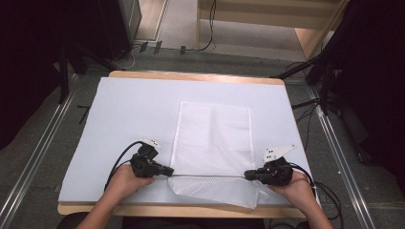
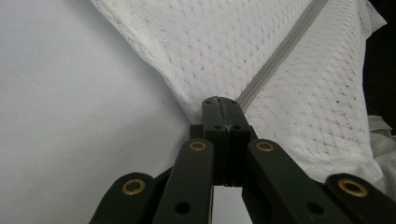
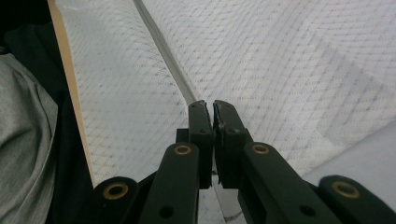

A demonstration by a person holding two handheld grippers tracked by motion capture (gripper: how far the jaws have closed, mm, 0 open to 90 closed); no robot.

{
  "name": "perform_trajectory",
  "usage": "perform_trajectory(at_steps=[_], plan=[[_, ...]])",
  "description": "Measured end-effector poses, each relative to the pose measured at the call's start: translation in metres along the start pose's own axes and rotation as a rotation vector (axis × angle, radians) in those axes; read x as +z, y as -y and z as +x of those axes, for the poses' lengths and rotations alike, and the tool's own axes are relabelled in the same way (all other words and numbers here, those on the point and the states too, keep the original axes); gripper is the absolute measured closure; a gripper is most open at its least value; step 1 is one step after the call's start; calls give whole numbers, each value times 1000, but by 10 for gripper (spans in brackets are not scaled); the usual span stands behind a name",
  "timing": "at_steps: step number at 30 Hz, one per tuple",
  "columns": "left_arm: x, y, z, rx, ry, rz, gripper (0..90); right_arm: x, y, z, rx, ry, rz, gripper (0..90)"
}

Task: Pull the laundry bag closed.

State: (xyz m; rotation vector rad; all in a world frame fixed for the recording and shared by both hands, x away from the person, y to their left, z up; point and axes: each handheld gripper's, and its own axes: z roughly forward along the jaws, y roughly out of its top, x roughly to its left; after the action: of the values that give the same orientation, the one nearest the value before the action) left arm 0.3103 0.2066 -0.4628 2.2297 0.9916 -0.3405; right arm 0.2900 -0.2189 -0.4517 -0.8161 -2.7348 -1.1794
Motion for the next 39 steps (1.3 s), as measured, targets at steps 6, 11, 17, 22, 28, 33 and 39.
perform_trajectory(at_steps=[6, 11, 17, 22, 28, 33, 39], plan=[[0, 0, 0, -2, 0, 0, 900, -3, 3, -1, -6, 7, -6, 889], [0, 0, 0, -5, 5, -1, 900, -4, 4, -1, 0, -3, -7, 889], [0, 0, 0, -4, 4, -1, 900, -4, 5, -1, -2, -9, -7, 890], [0, 0, 0, -5, 6, -1, 900, -8, 10, -3, 14, 5, -10, 890], [0, 0, 1, -6, 7, -2, 900, -9, 12, -3, 2, -3, -6, 890], [0, 0, 1, -7, 7, -3, 900, -10, 12, -4, 1, 5, -9, 889], [0, -1, -1, -5, -2, 3, 900, -10, 13, -6, 36, -24, -33, 877]])
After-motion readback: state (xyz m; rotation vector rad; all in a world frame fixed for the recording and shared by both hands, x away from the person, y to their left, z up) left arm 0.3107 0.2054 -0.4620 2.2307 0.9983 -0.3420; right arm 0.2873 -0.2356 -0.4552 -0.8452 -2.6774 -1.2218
